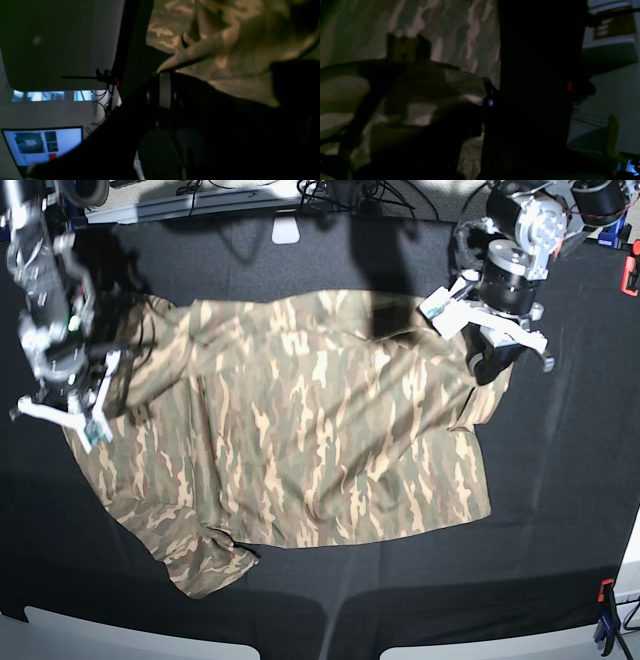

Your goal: Layout the t-shirt on the table in an organized manner, then fold the t-shirt properly

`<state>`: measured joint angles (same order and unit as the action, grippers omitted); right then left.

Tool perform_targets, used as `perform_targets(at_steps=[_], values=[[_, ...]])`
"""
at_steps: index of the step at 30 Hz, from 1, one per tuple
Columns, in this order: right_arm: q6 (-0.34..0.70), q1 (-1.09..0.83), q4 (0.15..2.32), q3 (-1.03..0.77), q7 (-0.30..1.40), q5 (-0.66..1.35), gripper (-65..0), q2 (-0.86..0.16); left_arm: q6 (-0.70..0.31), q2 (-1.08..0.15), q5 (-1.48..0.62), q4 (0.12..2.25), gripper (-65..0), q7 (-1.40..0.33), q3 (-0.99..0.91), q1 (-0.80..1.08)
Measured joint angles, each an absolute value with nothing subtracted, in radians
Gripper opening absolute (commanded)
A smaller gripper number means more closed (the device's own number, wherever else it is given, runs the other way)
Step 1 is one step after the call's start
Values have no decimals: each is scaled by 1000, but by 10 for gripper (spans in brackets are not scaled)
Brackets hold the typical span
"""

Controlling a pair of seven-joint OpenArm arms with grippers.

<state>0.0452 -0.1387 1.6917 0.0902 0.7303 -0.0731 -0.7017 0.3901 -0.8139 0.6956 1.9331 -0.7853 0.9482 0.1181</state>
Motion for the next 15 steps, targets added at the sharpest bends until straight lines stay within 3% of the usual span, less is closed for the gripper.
perform_targets(at_steps=[8,15], values=[[139,-28,1583,89,702,39,-650,-701,389,-714,638,1719,-650,-746,948,4],[151,-19,1577,90,689,50,-650,-701,385,-702,632,1568,-650,-689,948,-65]])
